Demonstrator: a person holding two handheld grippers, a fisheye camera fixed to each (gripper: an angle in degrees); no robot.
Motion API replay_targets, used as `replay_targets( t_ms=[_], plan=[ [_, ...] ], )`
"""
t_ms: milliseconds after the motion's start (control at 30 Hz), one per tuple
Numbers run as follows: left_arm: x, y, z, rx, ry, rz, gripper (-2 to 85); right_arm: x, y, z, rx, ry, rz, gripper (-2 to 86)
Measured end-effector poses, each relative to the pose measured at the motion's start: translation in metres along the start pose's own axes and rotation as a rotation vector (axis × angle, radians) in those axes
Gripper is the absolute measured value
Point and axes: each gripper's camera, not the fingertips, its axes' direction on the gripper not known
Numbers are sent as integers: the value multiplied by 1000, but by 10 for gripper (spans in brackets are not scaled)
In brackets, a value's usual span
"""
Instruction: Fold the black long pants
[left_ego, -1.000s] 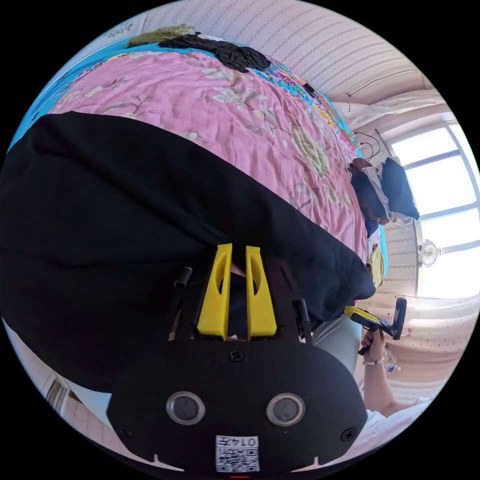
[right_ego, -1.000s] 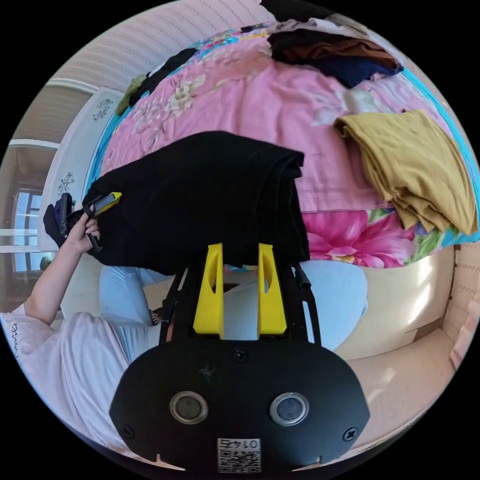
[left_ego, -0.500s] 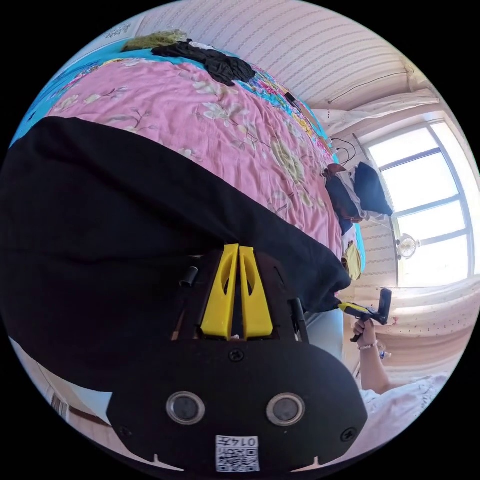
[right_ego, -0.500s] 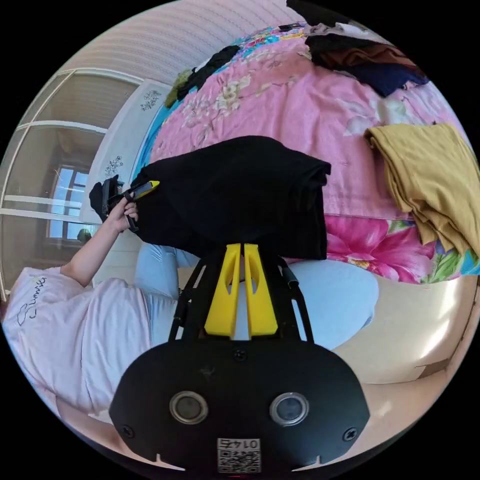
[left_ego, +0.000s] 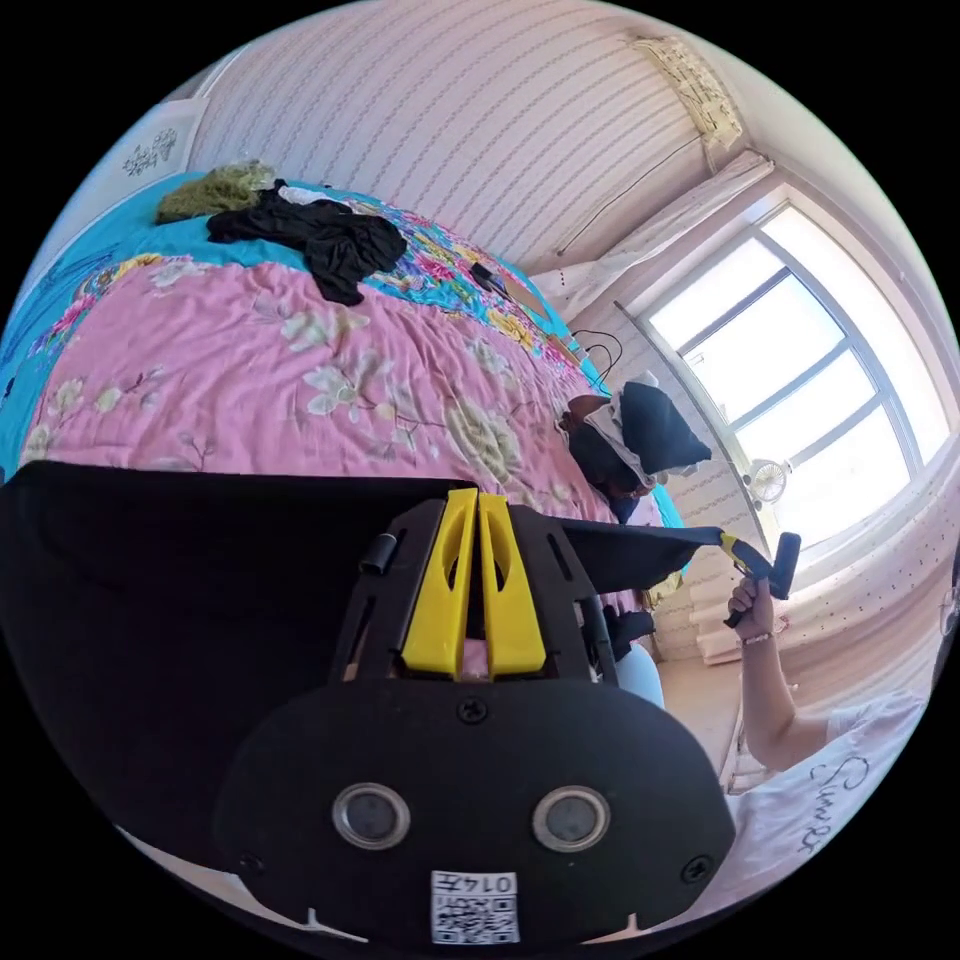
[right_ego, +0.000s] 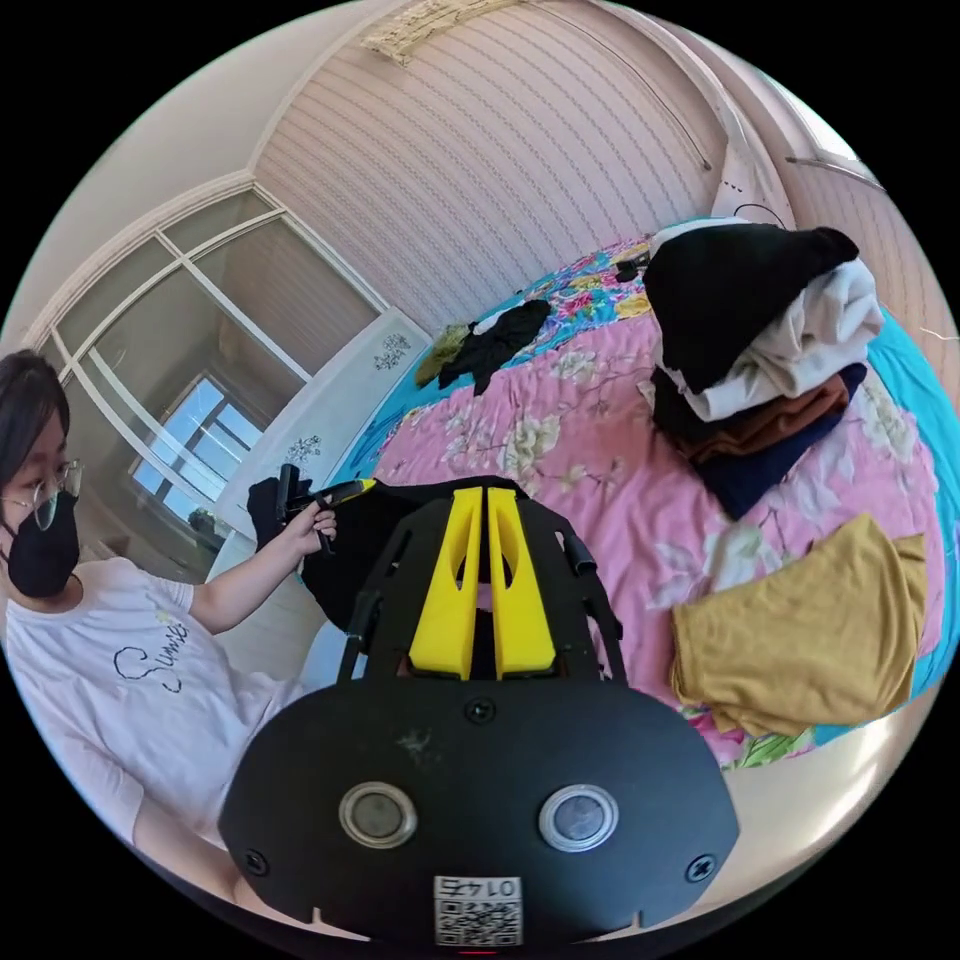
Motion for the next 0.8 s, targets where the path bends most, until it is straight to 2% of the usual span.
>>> replay_targets(
  t_ms=[167,267,367,433,567,700,800],
  plan=[
    [12,-56,45,-51,-86,82,-9,23,-92,46,-98,162,0,4],
    [4,-77,82,-69,-141,48,-8,45,-132,81,-110,206,51,7],
    [-10,-72,119,-162,-188,-9,2,68,-140,108,-128,302,156,14],
    [-10,-58,125,-191,-176,-3,11,70,-127,111,-135,242,157,22],
    [27,10,112,-269,-144,244,26,52,-46,100,-224,210,49,41],
    [70,105,104,-413,-77,381,54,52,64,99,-413,172,123,81],
    [93,145,112,-466,-167,435,74,52,121,102,-482,135,193,120]
  ],
)
